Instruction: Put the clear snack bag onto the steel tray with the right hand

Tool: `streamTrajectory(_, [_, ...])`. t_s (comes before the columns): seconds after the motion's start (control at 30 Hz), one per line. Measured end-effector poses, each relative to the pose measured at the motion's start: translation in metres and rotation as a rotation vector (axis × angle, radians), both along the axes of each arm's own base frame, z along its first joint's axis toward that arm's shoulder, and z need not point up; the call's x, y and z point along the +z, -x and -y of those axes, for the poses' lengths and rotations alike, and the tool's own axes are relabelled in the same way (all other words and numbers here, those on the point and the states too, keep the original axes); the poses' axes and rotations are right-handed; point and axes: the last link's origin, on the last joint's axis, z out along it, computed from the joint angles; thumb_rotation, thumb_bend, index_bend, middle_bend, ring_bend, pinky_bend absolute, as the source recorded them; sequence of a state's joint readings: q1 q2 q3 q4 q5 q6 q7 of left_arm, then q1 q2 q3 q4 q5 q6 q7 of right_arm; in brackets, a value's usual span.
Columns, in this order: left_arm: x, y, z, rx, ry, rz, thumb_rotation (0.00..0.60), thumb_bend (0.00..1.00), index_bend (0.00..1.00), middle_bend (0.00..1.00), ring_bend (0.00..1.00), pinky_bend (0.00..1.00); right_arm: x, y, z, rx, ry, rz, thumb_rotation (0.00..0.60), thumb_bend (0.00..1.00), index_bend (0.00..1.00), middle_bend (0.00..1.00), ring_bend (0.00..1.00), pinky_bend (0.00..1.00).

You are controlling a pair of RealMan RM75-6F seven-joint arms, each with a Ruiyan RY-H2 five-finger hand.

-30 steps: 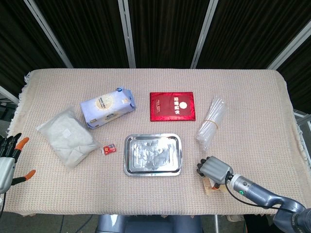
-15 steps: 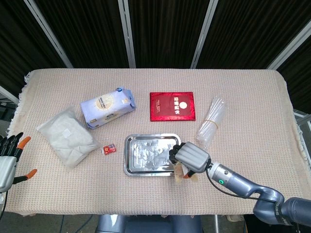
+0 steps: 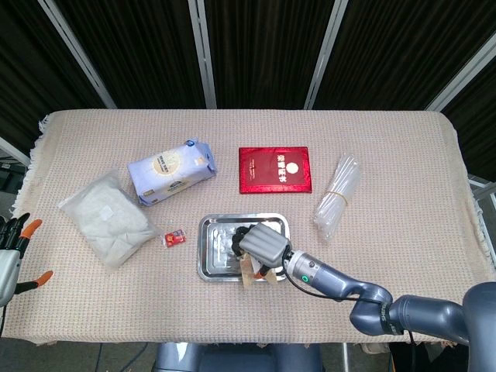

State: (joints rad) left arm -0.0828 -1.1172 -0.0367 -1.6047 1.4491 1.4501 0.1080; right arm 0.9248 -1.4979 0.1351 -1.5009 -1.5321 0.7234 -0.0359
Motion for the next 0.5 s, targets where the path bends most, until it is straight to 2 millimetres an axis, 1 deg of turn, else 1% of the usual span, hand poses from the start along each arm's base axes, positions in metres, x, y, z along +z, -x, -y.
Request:
streamTrajectory(0.1, [0.0, 0.001, -0.001, 0.003, 0.0, 0.002, 0.565, 0.09, 0.11, 0.0, 0.0, 0.0, -0.006, 0.003, 0.012, -0.017, 0.039, -0.033, 0.6, 0.08, 0.17, 0.18, 0.06, 0.28])
streamTrajectory(0.13, [0.0, 0.002, -0.001, 0.004, -0.001, 0.002, 0.565, 0.09, 0.11, 0.0, 0.0, 0.0, -0.007, 0.003, 0.015, -0.026, 0.046, -0.041, 0.6, 0.08, 0.09, 0.12, 0.02, 0.23])
streamTrajectory(0.17, [0.0, 0.002, -0.002, 0.005, -0.001, 0.002, 0.565, 0.09, 0.11, 0.0, 0.0, 0.0, -0.007, 0.004, 0.017, -0.032, 0.054, -0.049, 0.6, 0.08, 0.03, 0.06, 0.0, 0.17])
streamTrajectory(0.23, [0.0, 0.002, -0.002, 0.004, -0.001, 0.003, 0.567, 0.09, 0.11, 0.0, 0.0, 0.0, -0.006, 0.005, 0.021, -0.042, 0.075, -0.066, 0.6, 0.09, 0.0, 0.0, 0.0, 0.09])
streamTrajectory(0.3, [0.0, 0.001, -0.003, 0.0, -0.001, 0.006, 0.566, 0.09, 0.11, 0.0, 0.0, 0.0, 0.0, 0.007, 0.024, -0.055, 0.094, -0.072, 0.6, 0.08, 0.0, 0.0, 0.0, 0.07])
streamTrajectory(0.43, [0.0, 0.001, -0.004, -0.004, -0.004, 0.009, 0.568, 0.09, 0.11, 0.0, 0.0, 0.0, 0.021, 0.015, 0.028, -0.077, 0.138, -0.074, 0.6, 0.08, 0.0, 0.0, 0.0, 0.07])
streamTrajectory(0.5, [0.0, 0.001, -0.005, -0.006, -0.006, 0.009, 0.566, 0.09, 0.11, 0.0, 0.0, 0.0, 0.037, 0.024, 0.03, -0.095, 0.175, -0.072, 0.6, 0.09, 0.01, 0.03, 0.0, 0.12])
